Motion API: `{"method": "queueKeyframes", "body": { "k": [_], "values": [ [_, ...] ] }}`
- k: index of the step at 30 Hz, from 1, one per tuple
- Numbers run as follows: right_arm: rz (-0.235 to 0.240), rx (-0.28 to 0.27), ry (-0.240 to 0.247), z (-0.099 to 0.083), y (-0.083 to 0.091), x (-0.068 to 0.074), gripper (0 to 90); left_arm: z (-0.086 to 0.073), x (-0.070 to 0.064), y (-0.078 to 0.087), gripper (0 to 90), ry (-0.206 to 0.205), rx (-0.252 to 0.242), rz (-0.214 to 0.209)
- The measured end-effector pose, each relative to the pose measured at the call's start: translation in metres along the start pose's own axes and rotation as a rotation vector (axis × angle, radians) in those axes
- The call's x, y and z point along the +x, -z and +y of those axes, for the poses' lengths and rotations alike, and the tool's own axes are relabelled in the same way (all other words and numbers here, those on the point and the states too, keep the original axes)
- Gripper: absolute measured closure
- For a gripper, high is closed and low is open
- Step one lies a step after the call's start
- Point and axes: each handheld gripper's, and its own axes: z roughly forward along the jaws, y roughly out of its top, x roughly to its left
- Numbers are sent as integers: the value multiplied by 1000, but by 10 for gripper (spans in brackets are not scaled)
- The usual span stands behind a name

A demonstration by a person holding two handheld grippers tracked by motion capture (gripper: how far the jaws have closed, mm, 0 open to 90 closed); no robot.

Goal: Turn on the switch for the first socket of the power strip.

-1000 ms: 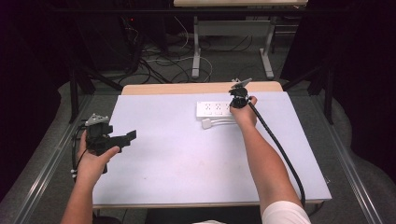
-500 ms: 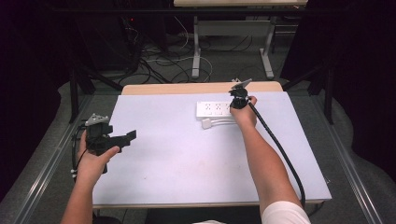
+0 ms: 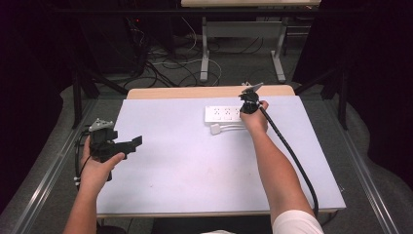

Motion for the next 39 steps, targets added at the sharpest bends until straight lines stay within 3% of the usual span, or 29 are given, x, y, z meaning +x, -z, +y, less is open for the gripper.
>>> {"method": "queueKeyframes", "body": {
  "k": [3,7,10,18,19,21,31,39],
  "values": [
    [18,-16,-12,-1,-1,0,895,0,0,1,24,1,3,0],
    [6,-11,0,-2,-1,-3,900,0,0,1,24,0,3,1],
    [48,-26,-46,-4,-2,-7,900,0,0,1,24,-1,4,2],
    [40,-15,-37,-5,-2,-9,900,0,-1,-2,24,3,-5,3],
    [64,-39,-43,-5,-3,-10,900,0,-1,-1,24,-1,-1,3],
    [46,-20,-48,-4,-2,-9,900,-1,0,-1,24,2,2,1],
    [43,-30,-51,-4,-3,-8,900,-1,0,1,24,6,0,2],
    [34,-57,-59,-3,0,-10,837,-2,1,-1,24,7,7,1]
  ]
}}
